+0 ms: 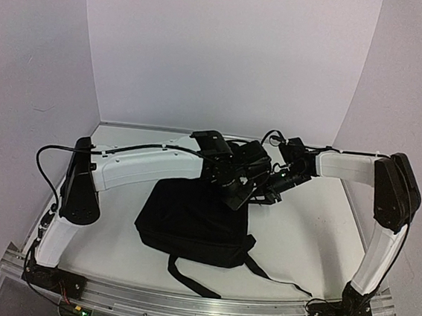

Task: Pack the student bag
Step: Zip the student bag at the center of the board.

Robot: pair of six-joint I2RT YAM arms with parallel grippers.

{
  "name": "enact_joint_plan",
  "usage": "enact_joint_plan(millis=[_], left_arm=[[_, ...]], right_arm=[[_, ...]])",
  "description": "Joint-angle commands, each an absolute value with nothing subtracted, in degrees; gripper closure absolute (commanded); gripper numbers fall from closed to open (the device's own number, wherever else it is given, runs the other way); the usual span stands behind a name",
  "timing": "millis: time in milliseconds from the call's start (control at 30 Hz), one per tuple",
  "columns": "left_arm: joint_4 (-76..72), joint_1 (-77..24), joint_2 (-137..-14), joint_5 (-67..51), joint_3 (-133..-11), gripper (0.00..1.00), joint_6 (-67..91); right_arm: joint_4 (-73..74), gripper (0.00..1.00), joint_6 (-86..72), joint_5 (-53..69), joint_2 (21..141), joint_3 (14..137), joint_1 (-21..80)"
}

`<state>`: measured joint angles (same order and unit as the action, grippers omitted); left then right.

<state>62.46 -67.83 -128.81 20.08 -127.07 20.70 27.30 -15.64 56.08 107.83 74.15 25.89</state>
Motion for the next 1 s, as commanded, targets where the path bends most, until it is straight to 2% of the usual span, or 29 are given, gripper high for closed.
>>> enact_joint_plan(millis=[0,167,400,500,533,633,700,767,967], left_arm=[[64.98,-67.47,-130.13,23.79,-131.91,0.66,19.69],[64.03,-67.18,-129.01,24.33,-132.53,0.78,20.06],[60.78,-65.15,-123.94,21.24,-127.0,0.99,22.27],[58.55,-64.19,-121.5,20.14,-123.16,1.0,22.98],[57.86,-64.09,-120.76,19.65,-122.2,0.99,22.77],[56.63,-64.46,-120.55,17.19,-122.02,0.83,22.38],[55.84,-65.08,-120.95,15.75,-122.3,0.72,21.7],[56.13,-65.36,-121.93,15.3,-123.29,0.66,21.85],[55.92,-65.42,-123.49,14.29,-124.51,0.58,22.19]], right_arm=[[26.22,0.52,-16.56,60.11,106.63,73.64,26.51],[26.09,0.57,-16.22,58.35,105.7,72.94,26.66],[26.19,0.86,-15.35,56.25,105.0,72.77,26.71],[26.23,0.93,-15.29,56.41,104.85,72.62,26.69],[26.23,0.94,-15.29,56.61,104.8,72.59,26.69],[26.14,1.0,-15.28,57.43,104.64,72.64,26.68],[26.11,1.0,-15.29,58.08,104.65,72.84,26.7],[26.1,1.0,-15.29,58.79,104.53,72.78,26.64],[25.98,1.0,-15.21,59.79,103.84,72.34,26.67]])
